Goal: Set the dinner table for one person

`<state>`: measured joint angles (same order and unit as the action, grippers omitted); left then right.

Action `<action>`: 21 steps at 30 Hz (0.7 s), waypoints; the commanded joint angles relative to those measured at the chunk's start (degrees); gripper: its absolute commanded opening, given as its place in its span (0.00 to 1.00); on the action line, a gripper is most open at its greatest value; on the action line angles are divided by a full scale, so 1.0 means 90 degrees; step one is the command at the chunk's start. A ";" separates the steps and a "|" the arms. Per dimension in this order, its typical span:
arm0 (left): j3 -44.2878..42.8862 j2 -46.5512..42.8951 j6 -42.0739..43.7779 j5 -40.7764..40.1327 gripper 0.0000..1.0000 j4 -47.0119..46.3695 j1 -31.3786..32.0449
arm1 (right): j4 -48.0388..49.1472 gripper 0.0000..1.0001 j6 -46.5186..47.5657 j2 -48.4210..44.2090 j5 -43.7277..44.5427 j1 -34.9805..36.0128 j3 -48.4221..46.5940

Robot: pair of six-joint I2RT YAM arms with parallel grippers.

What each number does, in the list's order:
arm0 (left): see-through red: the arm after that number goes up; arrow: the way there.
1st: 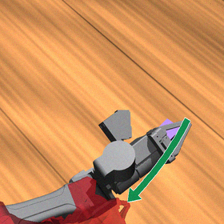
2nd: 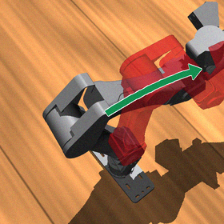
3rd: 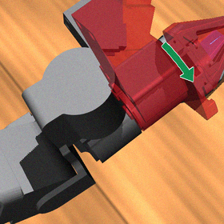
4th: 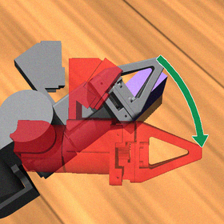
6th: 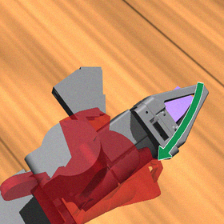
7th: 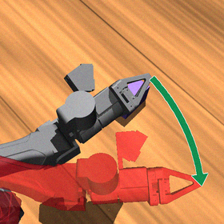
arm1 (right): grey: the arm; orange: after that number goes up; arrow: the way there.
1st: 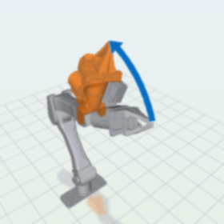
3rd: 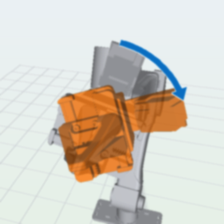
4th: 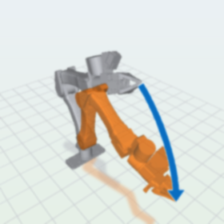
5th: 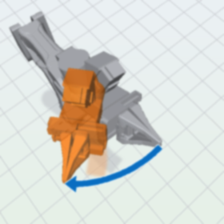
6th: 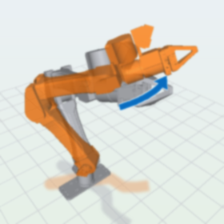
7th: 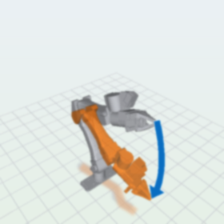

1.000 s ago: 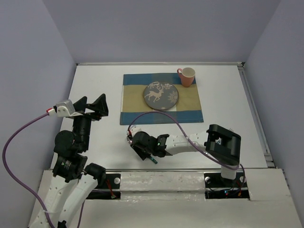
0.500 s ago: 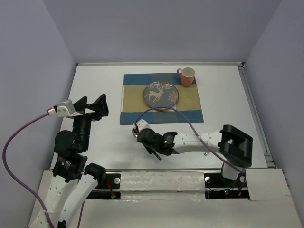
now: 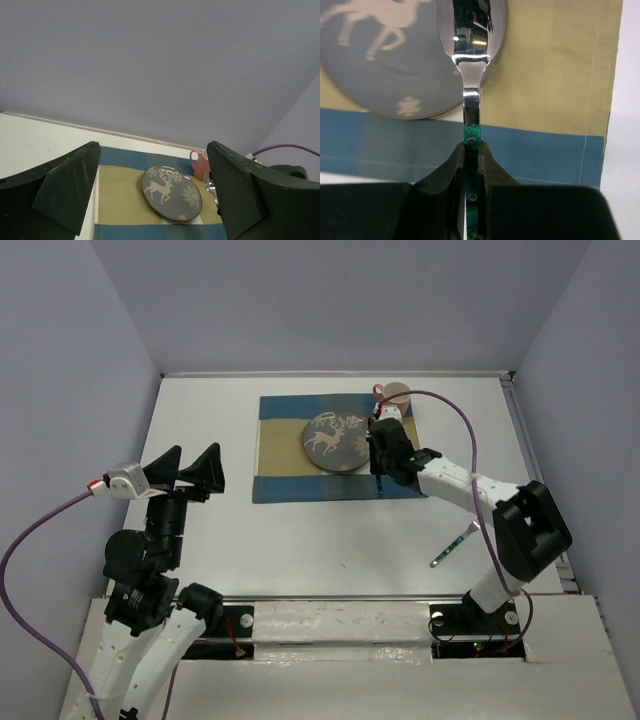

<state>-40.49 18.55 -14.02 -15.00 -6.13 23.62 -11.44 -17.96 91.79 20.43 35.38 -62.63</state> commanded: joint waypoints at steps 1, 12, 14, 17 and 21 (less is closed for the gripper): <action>-0.0032 -0.0098 0.0025 0.0056 0.99 -0.0276 0.0100 | 0.0460 0.00 0.0276 0.0650 -0.0335 -0.0706 -0.0540; -0.0032 -0.0039 0.0025 0.0075 0.99 -0.0286 0.0130 | 0.0607 0.00 0.0462 0.2105 -0.0863 -0.1567 -0.1653; -0.0032 -0.0029 0.0025 0.0056 0.99 -0.0286 0.0120 | 0.0607 0.00 0.0443 0.2339 -0.0970 -0.1654 -0.1790; -0.0023 -0.0010 0.0044 0.0036 0.99 -0.0285 0.0130 | 0.0607 0.00 0.0394 0.2457 -0.1068 -0.1733 -0.1918; -0.0032 0.0039 0.0044 0.0036 0.99 -0.0286 0.0130 | 0.0607 0.00 0.0394 0.2526 -0.1117 -0.1792 -0.1918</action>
<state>-40.49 18.35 -14.00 -14.98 -6.13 24.43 -8.88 -14.74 114.78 10.94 20.29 -77.28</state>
